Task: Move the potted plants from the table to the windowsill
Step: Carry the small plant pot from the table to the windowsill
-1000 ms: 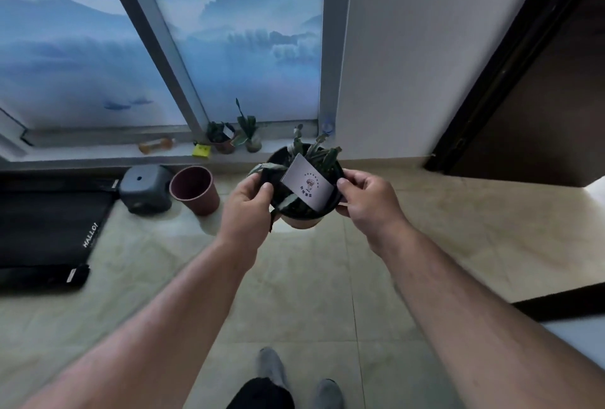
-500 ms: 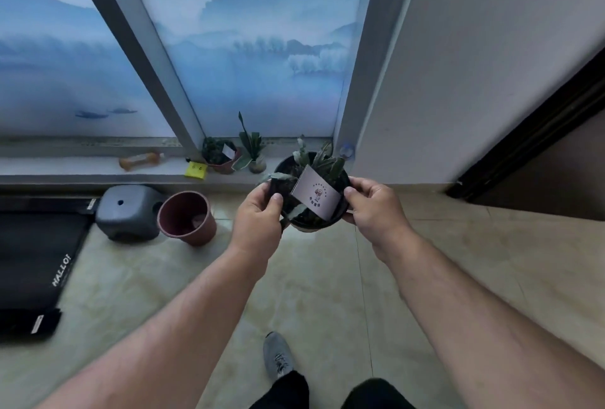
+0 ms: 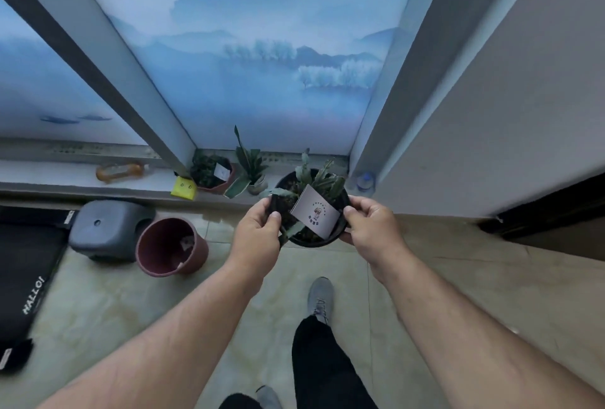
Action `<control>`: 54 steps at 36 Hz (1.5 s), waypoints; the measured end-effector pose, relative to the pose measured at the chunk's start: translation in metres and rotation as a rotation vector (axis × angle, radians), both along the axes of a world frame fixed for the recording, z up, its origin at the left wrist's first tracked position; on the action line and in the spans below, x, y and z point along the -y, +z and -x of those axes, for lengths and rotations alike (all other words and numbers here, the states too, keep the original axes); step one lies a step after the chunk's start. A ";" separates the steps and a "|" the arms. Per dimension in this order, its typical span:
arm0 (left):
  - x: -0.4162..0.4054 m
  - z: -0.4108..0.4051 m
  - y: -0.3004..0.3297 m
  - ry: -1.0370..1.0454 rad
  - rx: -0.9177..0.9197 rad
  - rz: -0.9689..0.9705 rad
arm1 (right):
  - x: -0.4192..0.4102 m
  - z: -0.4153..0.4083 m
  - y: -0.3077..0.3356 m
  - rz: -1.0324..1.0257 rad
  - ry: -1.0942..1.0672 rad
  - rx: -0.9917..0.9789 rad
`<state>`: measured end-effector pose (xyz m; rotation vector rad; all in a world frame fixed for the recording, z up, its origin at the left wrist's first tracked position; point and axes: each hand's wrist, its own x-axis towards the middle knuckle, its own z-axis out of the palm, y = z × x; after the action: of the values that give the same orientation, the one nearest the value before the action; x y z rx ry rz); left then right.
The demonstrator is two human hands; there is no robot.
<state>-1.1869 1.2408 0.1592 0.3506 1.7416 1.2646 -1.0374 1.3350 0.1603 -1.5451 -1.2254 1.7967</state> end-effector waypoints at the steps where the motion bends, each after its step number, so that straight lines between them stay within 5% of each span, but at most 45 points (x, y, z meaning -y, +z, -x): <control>1: -0.015 0.005 -0.011 0.018 0.009 0.002 | -0.015 0.005 -0.010 0.002 0.008 0.014; 10: -0.115 0.047 -0.137 0.139 0.032 0.065 | -0.126 0.061 -0.123 0.023 0.083 0.123; 32: -0.228 0.152 -0.417 0.204 0.098 0.189 | -0.236 0.177 -0.420 0.124 0.089 0.263; 43: -0.252 0.174 -0.508 0.199 0.134 0.229 | -0.258 0.201 -0.495 0.129 0.085 0.302; 54: -0.256 0.183 -0.525 0.216 0.151 0.250 | -0.267 0.206 -0.515 0.148 0.148 0.325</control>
<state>-1.3695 1.4968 -0.3657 -0.0789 1.8161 1.1715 -1.2430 1.6023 -0.3552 -1.9357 -1.4125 1.8118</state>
